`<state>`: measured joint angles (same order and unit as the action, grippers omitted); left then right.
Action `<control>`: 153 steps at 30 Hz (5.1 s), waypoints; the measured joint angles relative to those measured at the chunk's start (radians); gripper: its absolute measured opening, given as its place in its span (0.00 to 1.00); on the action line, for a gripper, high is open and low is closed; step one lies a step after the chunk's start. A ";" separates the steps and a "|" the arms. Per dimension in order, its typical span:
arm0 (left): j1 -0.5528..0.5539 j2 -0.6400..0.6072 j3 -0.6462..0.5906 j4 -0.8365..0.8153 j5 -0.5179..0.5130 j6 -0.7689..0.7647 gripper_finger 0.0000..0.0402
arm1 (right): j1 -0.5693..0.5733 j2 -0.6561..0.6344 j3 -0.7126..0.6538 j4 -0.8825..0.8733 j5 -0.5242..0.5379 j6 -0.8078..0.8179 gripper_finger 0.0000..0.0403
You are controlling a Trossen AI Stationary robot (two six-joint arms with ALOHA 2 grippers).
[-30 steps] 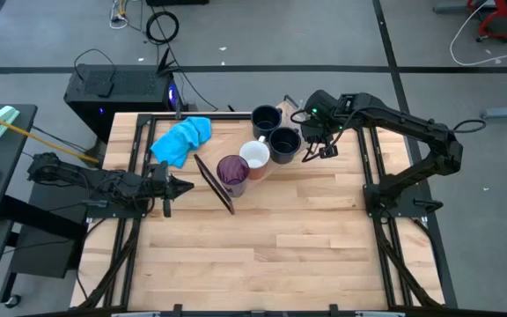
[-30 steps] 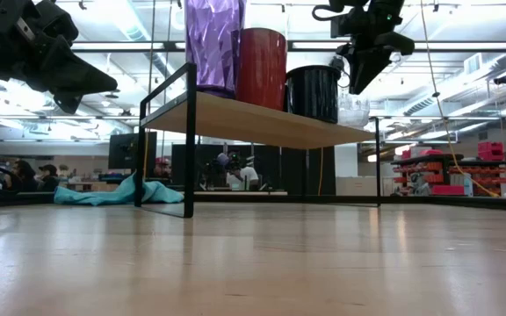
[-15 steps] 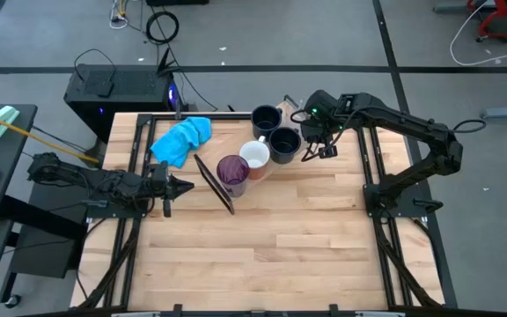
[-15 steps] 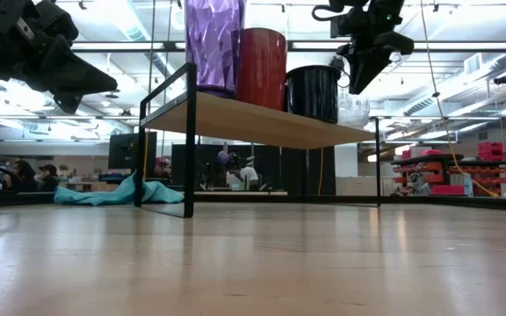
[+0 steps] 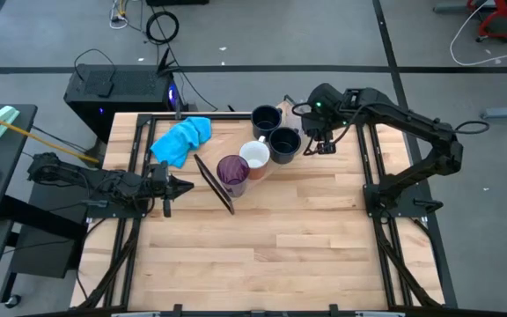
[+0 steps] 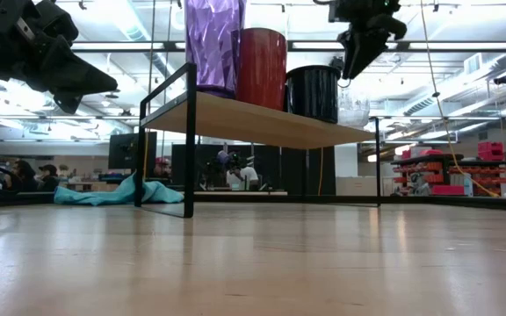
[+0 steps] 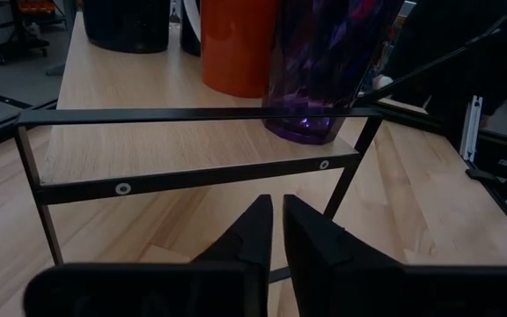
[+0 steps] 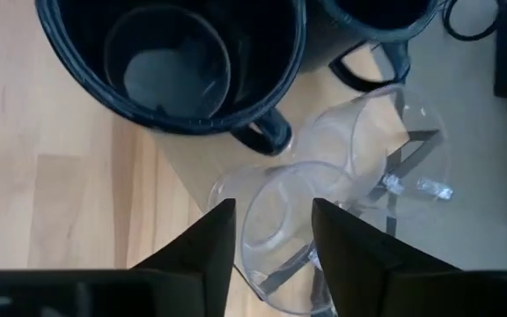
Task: Stack small to large cups/mugs on shelf
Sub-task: Return to Home Position
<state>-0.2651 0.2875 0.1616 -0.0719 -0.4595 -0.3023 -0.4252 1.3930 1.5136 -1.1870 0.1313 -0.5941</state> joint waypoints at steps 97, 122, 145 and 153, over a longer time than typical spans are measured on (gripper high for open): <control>0.000 0.000 0.000 0.000 0.000 0.000 0.09 | 0.195 -1.268 -1.506 1.387 -0.379 0.827 0.43; 0.000 0.000 0.000 0.000 0.000 0.000 0.08 | 0.195 -1.268 -1.506 1.386 -0.379 0.827 0.43; 0.000 0.000 0.000 0.000 0.000 0.000 0.08 | 0.195 -1.267 -1.505 1.386 -0.378 0.827 0.43; 0.000 0.000 0.000 0.000 0.000 0.000 0.08 | 0.194 -1.267 -1.505 1.386 -0.379 0.827 0.43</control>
<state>-0.2650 0.2874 0.1616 -0.0718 -0.4594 -0.3027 -0.2310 0.1256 0.0082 0.1995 -0.2474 0.2330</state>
